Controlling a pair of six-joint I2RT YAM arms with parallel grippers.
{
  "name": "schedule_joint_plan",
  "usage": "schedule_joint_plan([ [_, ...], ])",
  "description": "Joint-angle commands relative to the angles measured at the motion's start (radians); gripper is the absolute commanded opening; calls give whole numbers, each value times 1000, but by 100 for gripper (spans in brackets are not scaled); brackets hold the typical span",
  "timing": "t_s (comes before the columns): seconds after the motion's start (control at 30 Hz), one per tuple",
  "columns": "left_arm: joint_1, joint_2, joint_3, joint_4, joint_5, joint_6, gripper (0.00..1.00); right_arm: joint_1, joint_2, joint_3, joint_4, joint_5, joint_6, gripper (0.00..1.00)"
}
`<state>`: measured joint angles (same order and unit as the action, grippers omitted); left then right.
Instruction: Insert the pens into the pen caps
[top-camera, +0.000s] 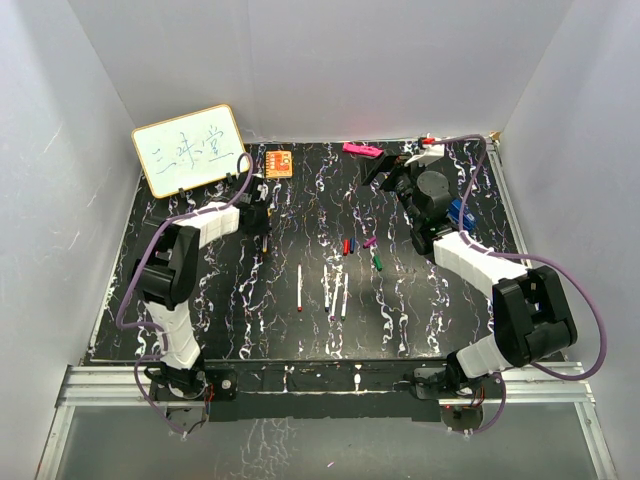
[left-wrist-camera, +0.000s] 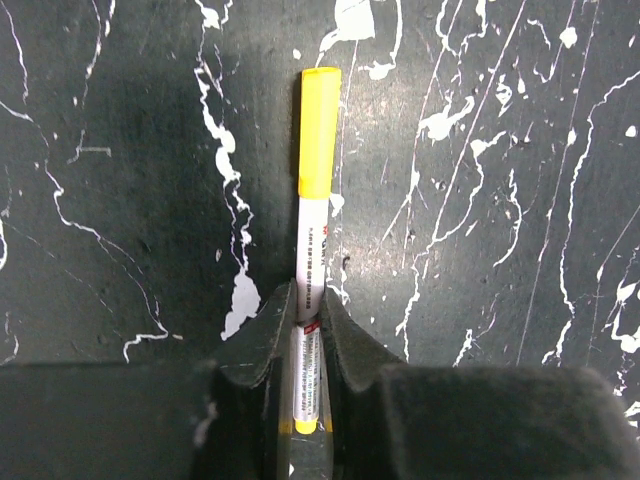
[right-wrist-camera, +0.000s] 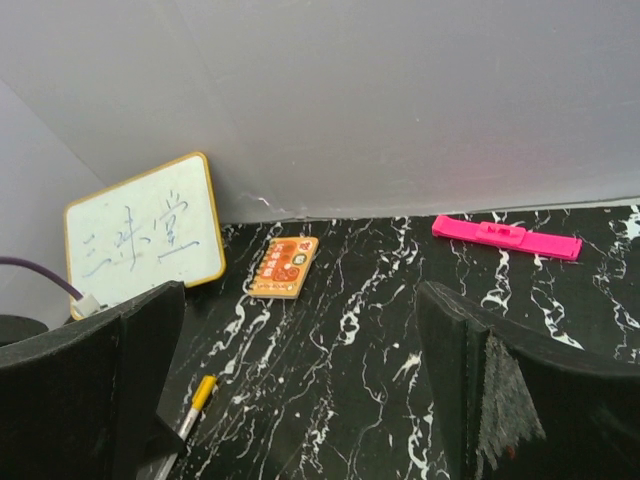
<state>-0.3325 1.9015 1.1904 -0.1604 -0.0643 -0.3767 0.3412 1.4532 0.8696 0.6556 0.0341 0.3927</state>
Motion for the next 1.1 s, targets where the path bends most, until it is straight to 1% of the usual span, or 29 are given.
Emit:
schedule_joint_plan([
  [0.0, 7, 19, 40, -43, 5, 0, 18, 2, -5, 42, -16, -24, -37, 98],
  [0.1, 7, 13, 44, -40, 5, -4, 31, 3, -13, 25, 5, -34, -46, 98],
  [0.2, 7, -4, 46, -44, 9, -2, 41, 3, -20, 13, 22, -26, -48, 98],
  [0.3, 7, -30, 43, -45, 7, -1, 43, 2, -13, 32, 11, -14, -11, 98],
  [0.4, 6, -70, 39, -49, -5, -1, 47, -20, 14, 82, -55, -41, 77, 98],
  [0.47, 7, -98, 37, -62, -22, 1, 49, -34, 20, 84, -57, -64, 125, 98],
  [0.57, 7, -153, 19, -83, -46, 2, 50, -36, -15, 5, 66, -86, 95, 98],
  [0.63, 7, -209, -12, -83, -46, 1, 50, -36, -45, -37, 113, -69, 83, 98],
  [0.77, -7, -300, -71, -77, -2, -14, 53, -36, -38, -9, 43, -65, 43, 95],
  [0.83, -43, -332, -92, -95, 2, -18, 53, -35, -27, -4, 15, -63, 44, 93],
  [0.9, -107, -351, -106, -124, -17, -24, 53, -34, -22, -12, 7, -61, 49, 90],
  [1.0, -208, -357, -115, -176, -50, -46, 53, -33, -10, -16, -28, -43, 54, 84],
  [1.07, -254, -361, -128, -199, -51, -76, 53, -32, 2, -5, -82, -23, 52, 80],
])
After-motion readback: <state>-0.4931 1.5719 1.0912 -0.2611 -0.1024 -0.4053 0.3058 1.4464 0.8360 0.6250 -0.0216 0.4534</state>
